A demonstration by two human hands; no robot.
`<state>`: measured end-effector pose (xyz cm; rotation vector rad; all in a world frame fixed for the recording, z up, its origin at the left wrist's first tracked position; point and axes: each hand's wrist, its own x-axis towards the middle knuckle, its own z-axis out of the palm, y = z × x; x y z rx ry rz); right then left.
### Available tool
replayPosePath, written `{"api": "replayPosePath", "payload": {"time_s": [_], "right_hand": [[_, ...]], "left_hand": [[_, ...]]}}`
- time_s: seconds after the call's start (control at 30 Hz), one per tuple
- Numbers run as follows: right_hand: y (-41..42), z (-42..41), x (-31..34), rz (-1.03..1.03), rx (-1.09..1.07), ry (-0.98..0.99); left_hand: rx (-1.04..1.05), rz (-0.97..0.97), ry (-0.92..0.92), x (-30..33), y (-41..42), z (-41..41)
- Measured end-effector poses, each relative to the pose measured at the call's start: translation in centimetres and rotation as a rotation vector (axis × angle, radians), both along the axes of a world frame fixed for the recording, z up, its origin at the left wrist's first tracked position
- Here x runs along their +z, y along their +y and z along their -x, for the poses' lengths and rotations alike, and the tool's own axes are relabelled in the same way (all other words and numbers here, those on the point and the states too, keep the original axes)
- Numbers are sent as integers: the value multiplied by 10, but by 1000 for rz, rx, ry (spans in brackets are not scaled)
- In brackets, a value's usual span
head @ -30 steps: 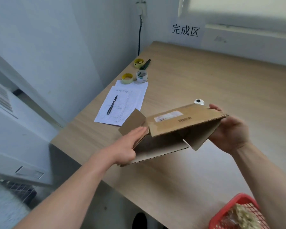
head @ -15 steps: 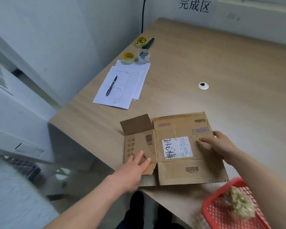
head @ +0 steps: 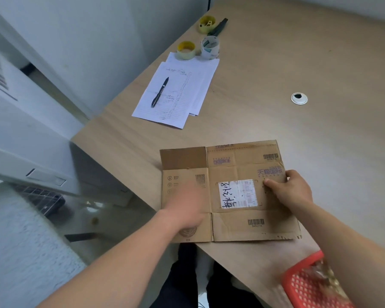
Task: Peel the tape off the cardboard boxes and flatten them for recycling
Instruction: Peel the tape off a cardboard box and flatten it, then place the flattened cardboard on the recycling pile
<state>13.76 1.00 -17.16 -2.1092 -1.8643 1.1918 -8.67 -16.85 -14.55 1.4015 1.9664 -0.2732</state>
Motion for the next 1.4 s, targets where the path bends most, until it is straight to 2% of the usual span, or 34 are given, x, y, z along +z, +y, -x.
{"api": "replayPosePath", "payload": {"time_s": [0.07,0.17,0.27,0.37,0.5,0.63,0.87,1.1,1.2,1.4], "right_hand": [[4,1,-3,3,9,-49],[8,7,-6,-50,88,-167],[10,20,-5,-173,258,-166],[10,35,-12,-314,529,-163],[2,45,-34,-326,665,-306],[-4,46,-43,-417,666,-372],[-6,46,-49,-422,640,-371],[-8,36,-45,-401,488,-191],[-24,33,-40,-440,522,-236],[-41,29,-52,-438,551,-360]], "left_hand": [[29,23,22,-5,12,5],[-39,68,90,-8,29,11],[-94,96,136,-14,40,17],[-105,102,135,-21,44,21],[-127,88,143,-28,45,26],[-141,89,146,-34,50,34],[-157,25,118,-46,45,44],[-21,-261,137,-53,0,23],[40,-336,183,-62,-26,2],[3,-371,242,-74,-35,-9]]}}
